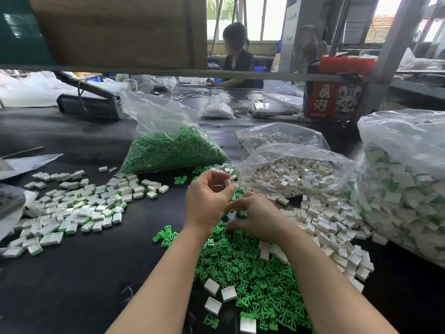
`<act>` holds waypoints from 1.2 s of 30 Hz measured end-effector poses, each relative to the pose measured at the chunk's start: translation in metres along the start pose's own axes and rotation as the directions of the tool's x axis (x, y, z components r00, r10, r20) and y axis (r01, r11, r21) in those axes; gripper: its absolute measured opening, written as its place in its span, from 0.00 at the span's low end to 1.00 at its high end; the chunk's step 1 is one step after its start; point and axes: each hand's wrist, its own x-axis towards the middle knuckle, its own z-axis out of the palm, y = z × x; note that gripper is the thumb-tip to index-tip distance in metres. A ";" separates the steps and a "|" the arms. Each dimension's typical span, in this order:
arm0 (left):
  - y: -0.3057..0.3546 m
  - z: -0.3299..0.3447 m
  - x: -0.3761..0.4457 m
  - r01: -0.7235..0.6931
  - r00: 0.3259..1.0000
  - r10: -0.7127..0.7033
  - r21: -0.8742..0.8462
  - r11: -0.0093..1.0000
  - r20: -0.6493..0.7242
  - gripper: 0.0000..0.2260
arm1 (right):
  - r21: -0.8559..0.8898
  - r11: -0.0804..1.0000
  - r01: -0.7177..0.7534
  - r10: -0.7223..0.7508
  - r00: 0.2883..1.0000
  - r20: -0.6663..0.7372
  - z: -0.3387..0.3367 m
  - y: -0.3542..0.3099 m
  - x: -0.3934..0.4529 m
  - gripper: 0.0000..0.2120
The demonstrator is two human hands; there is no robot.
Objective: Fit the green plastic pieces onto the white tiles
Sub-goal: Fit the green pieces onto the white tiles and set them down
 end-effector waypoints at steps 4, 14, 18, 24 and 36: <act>0.002 0.000 0.000 -0.001 0.999 0.002 -0.047 0.999 0.037 0.08 | -0.087 0.996 0.012 -0.018 0.998 -0.064 0.000 -0.001 0.002 0.08; 0.006 0.000 0.000 0.105 0.992 -0.080 -0.309 0.945 0.092 0.09 | -0.093 0.996 -0.001 -0.005 0.998 -0.064 -0.001 -0.007 0.001 0.05; 0.006 -0.006 0.001 0.281 0.960 -0.236 -0.509 0.814 0.153 0.11 | 0.037 0.998 -0.058 0.063 0.989 -0.135 0.000 -0.007 0.000 0.04; 0.005 -0.013 0.005 0.405 0.908 -0.358 -0.679 0.612 0.219 0.14 | 0.734 0.678 0.021 0.261 0.928 -0.267 -0.019 -0.010 -0.006 0.07; 0.008 -0.008 0.002 0.412 0.911 -0.322 -0.618 0.669 0.259 0.17 | 0.990 0.046 0.131 0.324 0.936 -0.138 -0.028 -0.022 -0.002 0.08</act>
